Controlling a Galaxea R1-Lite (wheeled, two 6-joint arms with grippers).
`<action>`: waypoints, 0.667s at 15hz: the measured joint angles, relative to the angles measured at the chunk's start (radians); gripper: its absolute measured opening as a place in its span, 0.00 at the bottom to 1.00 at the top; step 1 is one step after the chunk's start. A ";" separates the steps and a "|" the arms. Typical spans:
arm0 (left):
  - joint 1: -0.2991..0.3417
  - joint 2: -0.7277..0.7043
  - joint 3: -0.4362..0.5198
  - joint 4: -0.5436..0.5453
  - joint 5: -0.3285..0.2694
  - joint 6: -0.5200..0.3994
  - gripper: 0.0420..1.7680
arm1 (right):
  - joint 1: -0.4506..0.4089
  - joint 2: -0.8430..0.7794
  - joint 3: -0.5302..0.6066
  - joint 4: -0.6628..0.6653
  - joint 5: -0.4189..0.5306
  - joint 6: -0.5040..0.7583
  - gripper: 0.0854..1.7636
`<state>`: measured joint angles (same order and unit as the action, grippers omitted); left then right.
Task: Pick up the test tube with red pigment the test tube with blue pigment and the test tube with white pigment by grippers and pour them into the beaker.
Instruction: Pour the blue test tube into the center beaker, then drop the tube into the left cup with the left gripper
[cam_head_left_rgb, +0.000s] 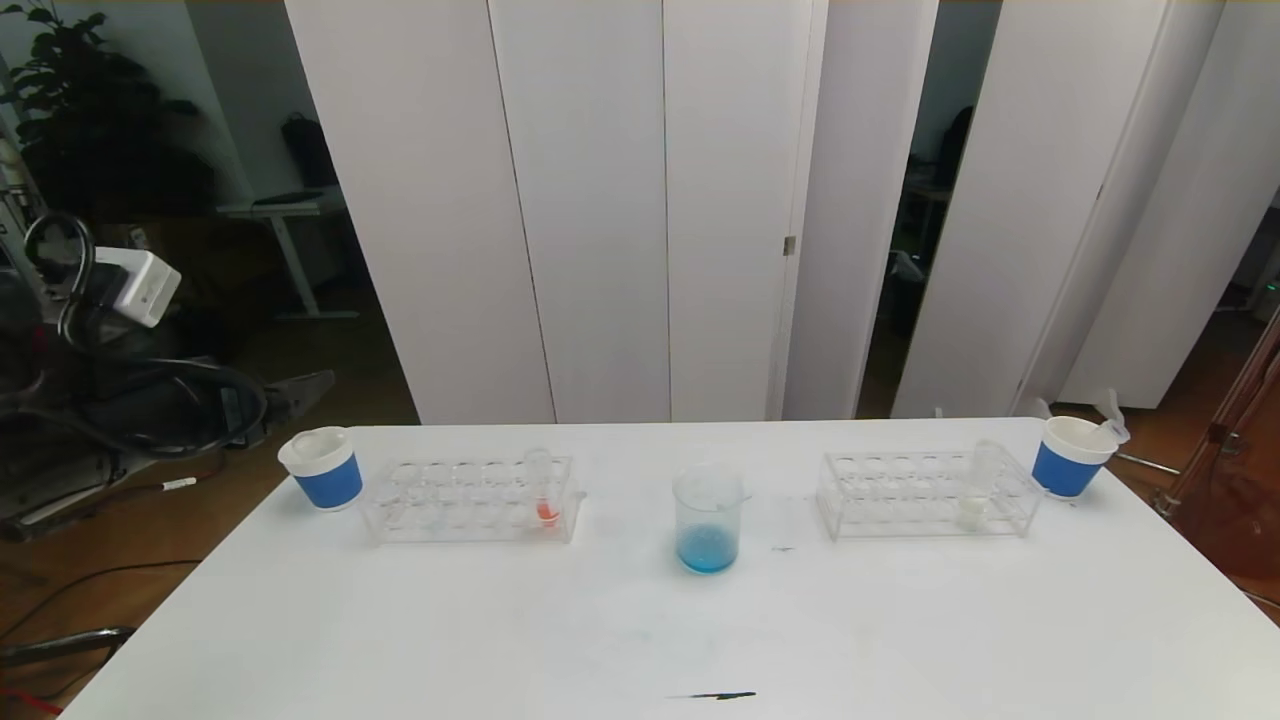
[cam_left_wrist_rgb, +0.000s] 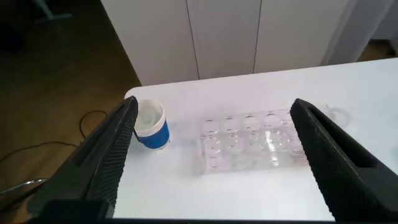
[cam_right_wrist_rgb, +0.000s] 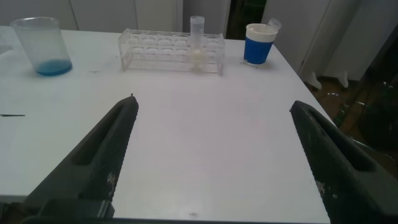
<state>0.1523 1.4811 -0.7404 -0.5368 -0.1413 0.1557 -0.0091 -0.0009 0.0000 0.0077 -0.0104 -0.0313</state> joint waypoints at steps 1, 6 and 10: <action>-0.026 -0.081 0.034 0.041 0.002 0.001 0.99 | 0.000 0.000 0.000 0.000 0.000 0.000 0.99; -0.129 -0.512 0.169 0.317 0.016 0.004 0.99 | 0.000 0.000 0.000 0.000 0.000 0.000 0.99; -0.150 -0.855 0.276 0.481 0.028 -0.001 0.99 | 0.000 0.000 0.000 0.000 0.000 0.000 0.99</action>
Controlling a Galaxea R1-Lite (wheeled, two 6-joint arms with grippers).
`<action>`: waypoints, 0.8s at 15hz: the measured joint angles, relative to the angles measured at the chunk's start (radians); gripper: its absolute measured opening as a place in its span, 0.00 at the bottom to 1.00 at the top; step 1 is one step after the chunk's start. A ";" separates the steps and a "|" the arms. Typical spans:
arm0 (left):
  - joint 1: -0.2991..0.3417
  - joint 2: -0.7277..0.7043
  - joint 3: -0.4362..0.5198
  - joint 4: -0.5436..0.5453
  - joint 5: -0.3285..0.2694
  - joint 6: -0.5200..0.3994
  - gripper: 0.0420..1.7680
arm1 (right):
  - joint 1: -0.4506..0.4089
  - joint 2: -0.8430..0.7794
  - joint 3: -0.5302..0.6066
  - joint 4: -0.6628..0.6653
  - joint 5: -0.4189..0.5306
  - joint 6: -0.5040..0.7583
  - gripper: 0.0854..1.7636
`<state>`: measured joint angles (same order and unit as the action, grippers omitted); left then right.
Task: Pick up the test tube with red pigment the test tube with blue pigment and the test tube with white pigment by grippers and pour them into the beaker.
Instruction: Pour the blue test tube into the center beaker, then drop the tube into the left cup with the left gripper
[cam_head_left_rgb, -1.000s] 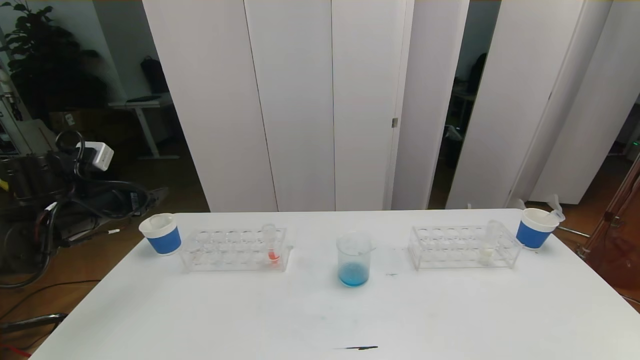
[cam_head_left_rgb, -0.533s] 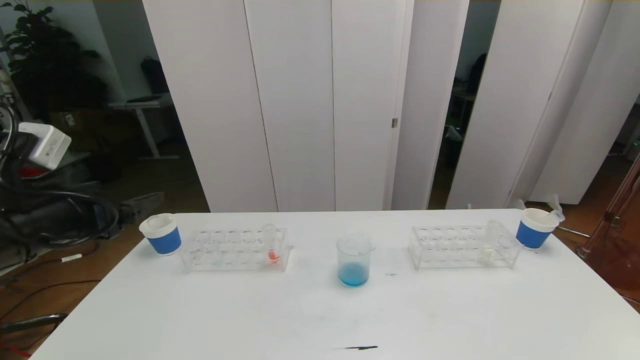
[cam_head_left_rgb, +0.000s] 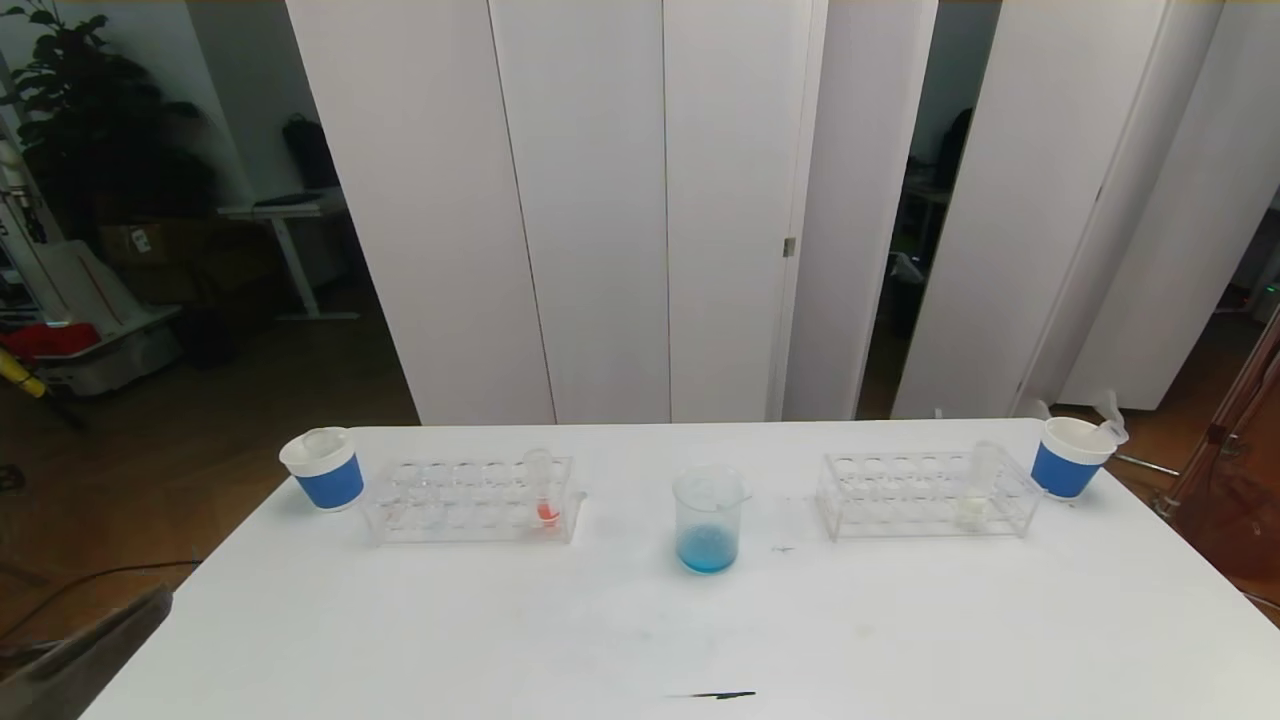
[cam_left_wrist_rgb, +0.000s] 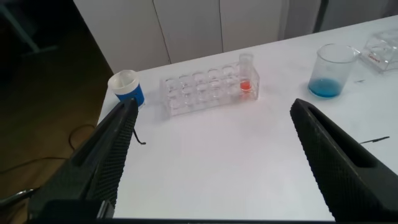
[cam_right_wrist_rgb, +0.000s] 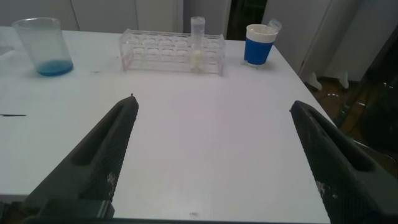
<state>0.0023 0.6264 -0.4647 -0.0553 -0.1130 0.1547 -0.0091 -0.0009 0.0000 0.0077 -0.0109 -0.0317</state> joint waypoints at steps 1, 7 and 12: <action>-0.002 -0.072 0.034 0.022 0.007 -0.002 0.99 | 0.000 0.000 0.000 0.000 0.000 0.000 0.99; -0.006 -0.382 0.248 0.098 0.013 -0.004 0.99 | 0.000 0.000 0.000 0.000 0.000 0.000 0.99; -0.006 -0.528 0.350 0.180 0.018 -0.004 0.99 | 0.000 0.000 0.000 0.000 0.000 0.000 0.99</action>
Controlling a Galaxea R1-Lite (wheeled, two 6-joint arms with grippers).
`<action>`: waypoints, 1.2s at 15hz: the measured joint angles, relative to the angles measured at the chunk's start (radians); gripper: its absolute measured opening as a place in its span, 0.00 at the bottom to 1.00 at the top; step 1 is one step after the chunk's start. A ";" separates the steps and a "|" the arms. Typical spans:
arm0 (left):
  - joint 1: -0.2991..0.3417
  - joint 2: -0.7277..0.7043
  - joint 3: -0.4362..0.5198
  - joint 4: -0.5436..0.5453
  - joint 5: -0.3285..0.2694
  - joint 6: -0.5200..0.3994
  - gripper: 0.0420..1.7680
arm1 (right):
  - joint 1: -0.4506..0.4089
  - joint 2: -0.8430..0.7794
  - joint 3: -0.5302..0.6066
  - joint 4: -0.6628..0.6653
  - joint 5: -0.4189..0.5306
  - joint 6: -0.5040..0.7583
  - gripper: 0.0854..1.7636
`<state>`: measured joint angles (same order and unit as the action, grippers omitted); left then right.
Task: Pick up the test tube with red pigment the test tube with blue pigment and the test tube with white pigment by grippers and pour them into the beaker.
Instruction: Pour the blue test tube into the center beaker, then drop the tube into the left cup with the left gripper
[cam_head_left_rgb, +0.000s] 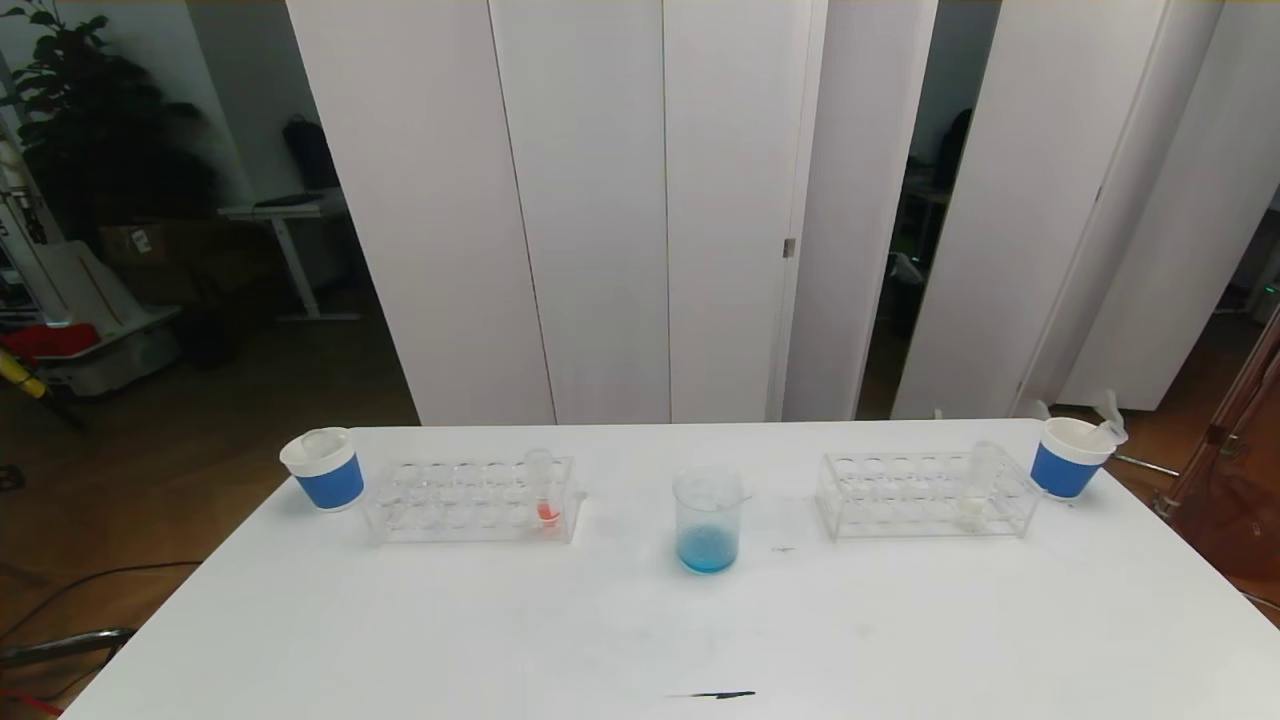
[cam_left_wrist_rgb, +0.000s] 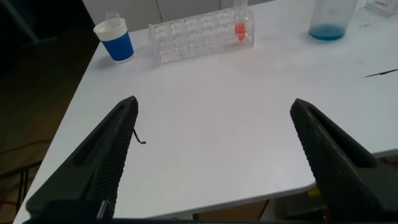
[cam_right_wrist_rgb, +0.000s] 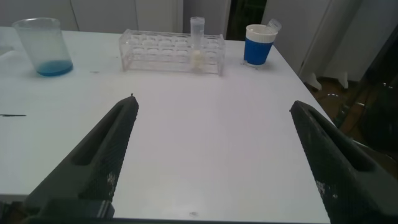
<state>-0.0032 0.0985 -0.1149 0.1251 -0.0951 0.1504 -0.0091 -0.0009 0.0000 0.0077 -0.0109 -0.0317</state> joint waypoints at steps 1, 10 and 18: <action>0.000 -0.021 0.016 0.001 0.002 -0.001 0.99 | 0.000 0.000 0.000 0.000 0.000 0.000 0.99; 0.001 -0.100 0.090 -0.093 0.090 -0.111 0.99 | 0.000 0.000 0.000 0.000 0.000 0.000 0.99; 0.001 -0.101 0.113 -0.130 0.092 -0.155 0.99 | 0.000 0.000 0.000 0.000 0.000 0.000 0.99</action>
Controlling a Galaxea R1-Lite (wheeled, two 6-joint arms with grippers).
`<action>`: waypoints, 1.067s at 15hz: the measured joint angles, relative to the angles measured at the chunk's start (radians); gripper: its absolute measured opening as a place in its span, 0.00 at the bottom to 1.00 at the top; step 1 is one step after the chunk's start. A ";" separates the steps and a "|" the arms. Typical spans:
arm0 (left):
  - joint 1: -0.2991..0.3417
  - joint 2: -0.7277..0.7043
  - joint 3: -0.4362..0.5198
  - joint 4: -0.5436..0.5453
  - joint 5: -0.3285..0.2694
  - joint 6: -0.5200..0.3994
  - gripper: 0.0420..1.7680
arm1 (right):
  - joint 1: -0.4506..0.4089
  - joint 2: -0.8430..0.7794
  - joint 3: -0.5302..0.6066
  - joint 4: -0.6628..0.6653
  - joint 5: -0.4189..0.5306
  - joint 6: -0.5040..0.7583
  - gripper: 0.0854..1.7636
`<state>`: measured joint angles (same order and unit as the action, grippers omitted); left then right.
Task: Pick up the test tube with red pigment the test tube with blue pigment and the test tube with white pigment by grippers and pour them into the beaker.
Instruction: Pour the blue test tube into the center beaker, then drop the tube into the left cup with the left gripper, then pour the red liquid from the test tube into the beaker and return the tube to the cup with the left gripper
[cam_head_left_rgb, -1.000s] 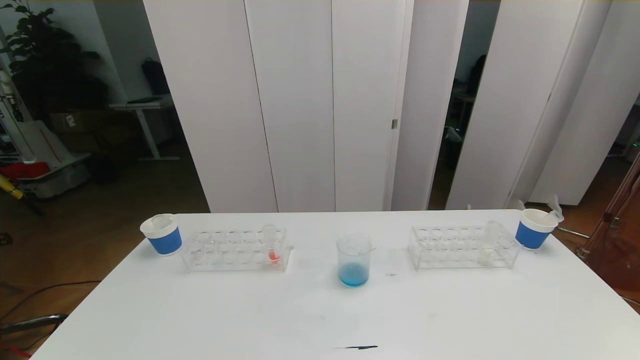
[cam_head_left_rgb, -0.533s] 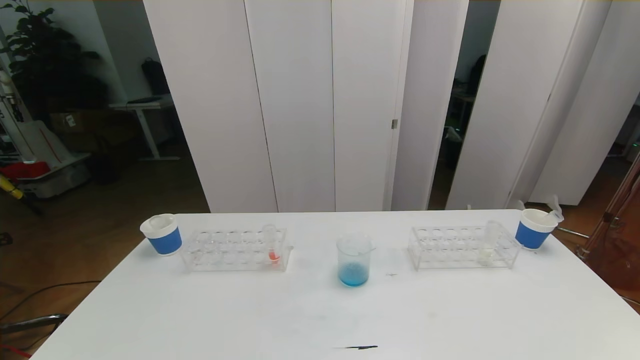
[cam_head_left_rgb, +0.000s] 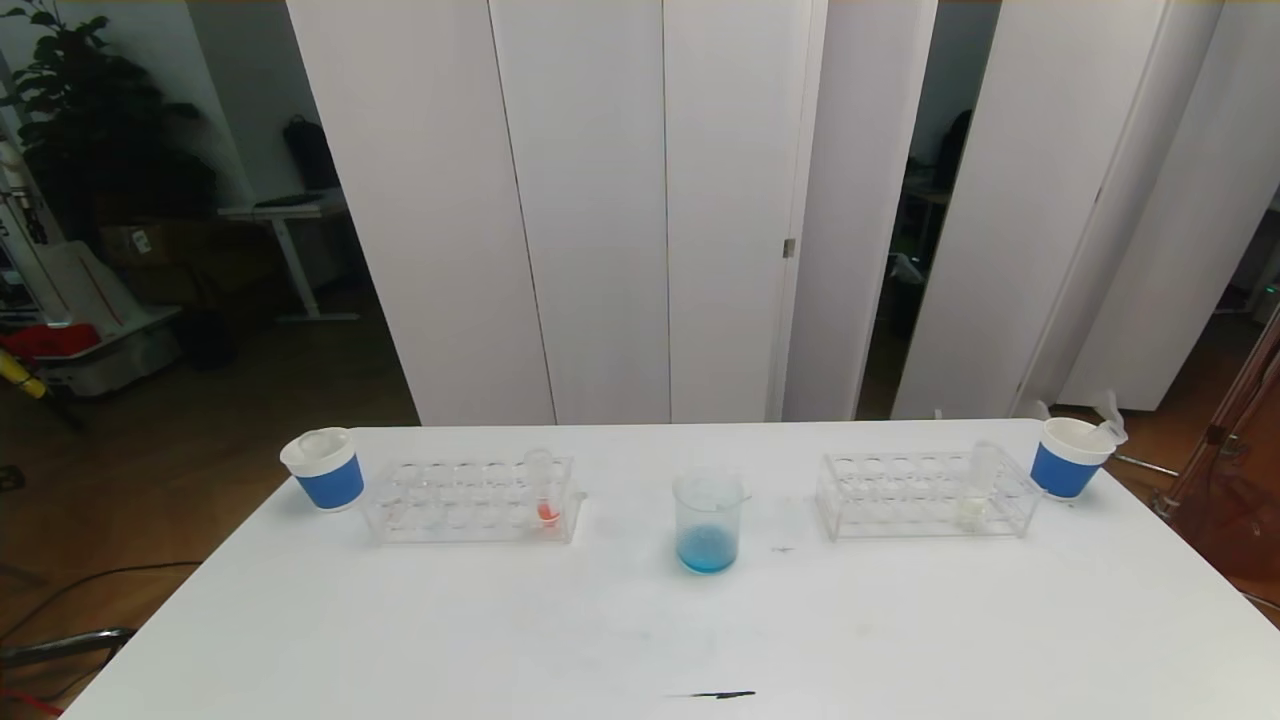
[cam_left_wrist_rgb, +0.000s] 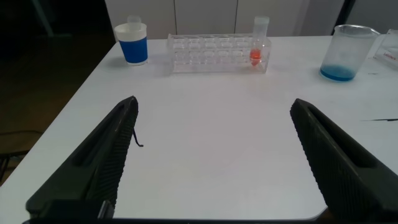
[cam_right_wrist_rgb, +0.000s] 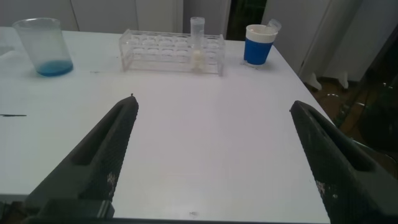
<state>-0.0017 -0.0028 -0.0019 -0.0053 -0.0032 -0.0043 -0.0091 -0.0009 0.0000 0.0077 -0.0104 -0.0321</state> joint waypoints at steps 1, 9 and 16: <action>0.000 0.000 0.000 0.000 0.000 0.000 0.99 | 0.000 0.000 0.000 0.000 0.000 0.000 0.99; 0.000 0.000 0.000 0.000 0.000 0.000 0.99 | 0.000 0.000 0.000 0.000 0.000 0.001 0.99; 0.000 0.000 0.000 0.000 0.000 0.000 0.99 | 0.000 0.000 0.000 0.003 0.000 -0.001 0.99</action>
<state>-0.0017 -0.0023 -0.0017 -0.0057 -0.0032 -0.0038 -0.0091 -0.0009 0.0000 0.0104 -0.0100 -0.0332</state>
